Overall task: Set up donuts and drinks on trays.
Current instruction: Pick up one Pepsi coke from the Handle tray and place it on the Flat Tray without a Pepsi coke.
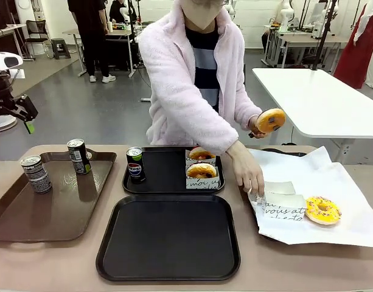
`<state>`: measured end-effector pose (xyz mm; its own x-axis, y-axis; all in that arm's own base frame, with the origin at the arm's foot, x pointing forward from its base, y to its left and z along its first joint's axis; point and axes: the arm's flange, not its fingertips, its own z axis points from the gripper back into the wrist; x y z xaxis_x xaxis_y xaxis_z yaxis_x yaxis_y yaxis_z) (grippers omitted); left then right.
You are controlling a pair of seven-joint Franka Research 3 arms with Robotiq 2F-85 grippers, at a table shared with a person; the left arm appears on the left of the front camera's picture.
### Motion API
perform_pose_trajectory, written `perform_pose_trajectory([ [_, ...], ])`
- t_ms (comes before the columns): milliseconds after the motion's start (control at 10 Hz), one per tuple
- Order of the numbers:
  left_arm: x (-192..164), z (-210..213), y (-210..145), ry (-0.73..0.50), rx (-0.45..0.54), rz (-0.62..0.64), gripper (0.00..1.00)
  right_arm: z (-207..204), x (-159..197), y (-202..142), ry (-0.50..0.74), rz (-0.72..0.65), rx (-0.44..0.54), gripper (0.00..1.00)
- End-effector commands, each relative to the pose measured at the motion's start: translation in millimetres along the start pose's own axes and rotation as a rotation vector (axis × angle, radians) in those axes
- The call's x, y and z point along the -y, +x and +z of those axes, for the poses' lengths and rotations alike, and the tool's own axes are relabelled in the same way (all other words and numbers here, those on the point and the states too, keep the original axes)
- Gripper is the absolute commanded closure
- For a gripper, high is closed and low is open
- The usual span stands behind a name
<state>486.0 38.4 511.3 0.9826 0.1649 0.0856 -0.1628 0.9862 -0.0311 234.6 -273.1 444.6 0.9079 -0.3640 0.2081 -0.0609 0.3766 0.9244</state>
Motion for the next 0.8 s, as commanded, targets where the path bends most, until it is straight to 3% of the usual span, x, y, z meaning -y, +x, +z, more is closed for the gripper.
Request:
perform_pose_trajectory([
  [0,-1.3,1.9,2.6,-0.002,-0.006,0.009,0.0,0.7,1.1,0.4,0.019,0.018,0.005,0.0],
  [700,-5.0,-47.0,-11.1,-0.021,0.069,-0.109,0.0,0.7,1.1,0.4,0.019,0.018,0.005,0.0],
])
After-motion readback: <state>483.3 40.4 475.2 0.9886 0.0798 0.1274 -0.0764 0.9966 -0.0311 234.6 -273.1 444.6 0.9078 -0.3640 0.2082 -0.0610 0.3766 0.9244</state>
